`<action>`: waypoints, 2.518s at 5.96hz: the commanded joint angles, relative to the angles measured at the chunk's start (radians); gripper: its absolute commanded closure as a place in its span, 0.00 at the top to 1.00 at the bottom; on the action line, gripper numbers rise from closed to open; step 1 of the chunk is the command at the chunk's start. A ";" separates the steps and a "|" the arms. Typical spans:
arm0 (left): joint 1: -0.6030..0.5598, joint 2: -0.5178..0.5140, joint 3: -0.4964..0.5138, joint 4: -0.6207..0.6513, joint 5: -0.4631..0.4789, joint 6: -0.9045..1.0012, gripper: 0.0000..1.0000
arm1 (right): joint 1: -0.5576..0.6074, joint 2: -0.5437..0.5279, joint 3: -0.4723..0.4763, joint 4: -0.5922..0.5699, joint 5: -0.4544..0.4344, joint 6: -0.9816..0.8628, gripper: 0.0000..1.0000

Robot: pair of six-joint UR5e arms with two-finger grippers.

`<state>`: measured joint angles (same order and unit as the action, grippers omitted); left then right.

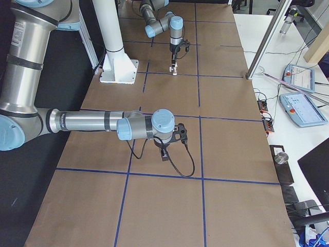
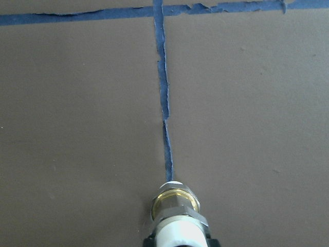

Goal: Assemble PPR valve and pipe with both arms
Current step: 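Carry the white PPR fitting to the table center and set it upright, then release the fitting with the left gripper while the right gripper grasps the chrome valve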

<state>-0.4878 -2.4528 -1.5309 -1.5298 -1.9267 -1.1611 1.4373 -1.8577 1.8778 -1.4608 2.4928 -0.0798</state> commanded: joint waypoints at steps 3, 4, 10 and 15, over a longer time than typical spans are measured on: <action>-0.002 0.003 -0.005 -0.015 -0.003 -0.002 0.93 | 0.000 0.000 0.000 0.000 0.000 0.000 1.00; -0.009 0.008 -0.059 -0.013 -0.003 -0.003 0.93 | -0.009 0.002 0.001 0.005 0.003 0.036 1.00; -0.117 0.324 -0.466 -0.003 -0.025 -0.003 0.95 | -0.389 0.130 -0.083 0.338 -0.247 0.764 1.00; -0.117 0.327 -0.474 -0.003 -0.026 -0.003 0.95 | -0.508 0.143 -0.115 0.336 -0.285 0.762 0.99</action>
<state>-0.6044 -2.1272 -2.0028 -1.5324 -1.9525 -1.1643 0.9446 -1.7192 1.7656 -1.1244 2.2151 0.6827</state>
